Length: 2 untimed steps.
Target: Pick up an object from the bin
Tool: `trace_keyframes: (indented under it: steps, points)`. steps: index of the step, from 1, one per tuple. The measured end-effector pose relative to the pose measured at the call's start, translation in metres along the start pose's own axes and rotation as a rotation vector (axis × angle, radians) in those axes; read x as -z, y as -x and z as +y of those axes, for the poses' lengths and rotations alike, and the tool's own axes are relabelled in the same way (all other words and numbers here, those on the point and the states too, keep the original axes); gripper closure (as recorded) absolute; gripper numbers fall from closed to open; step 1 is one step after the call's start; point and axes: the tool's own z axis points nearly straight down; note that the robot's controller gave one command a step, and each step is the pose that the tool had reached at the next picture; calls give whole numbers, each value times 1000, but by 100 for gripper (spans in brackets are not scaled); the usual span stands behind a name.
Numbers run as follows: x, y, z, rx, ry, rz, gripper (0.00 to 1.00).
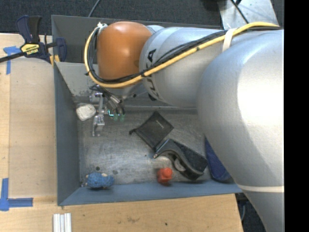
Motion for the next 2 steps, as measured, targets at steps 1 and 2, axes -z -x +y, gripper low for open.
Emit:
trace_keyframes:
  steps: [1, 2]
  points:
    - [-45, 16, -4, 25, 7, -27, 0]
    - [-53, 12, -6, 23, 2, -11, 100]
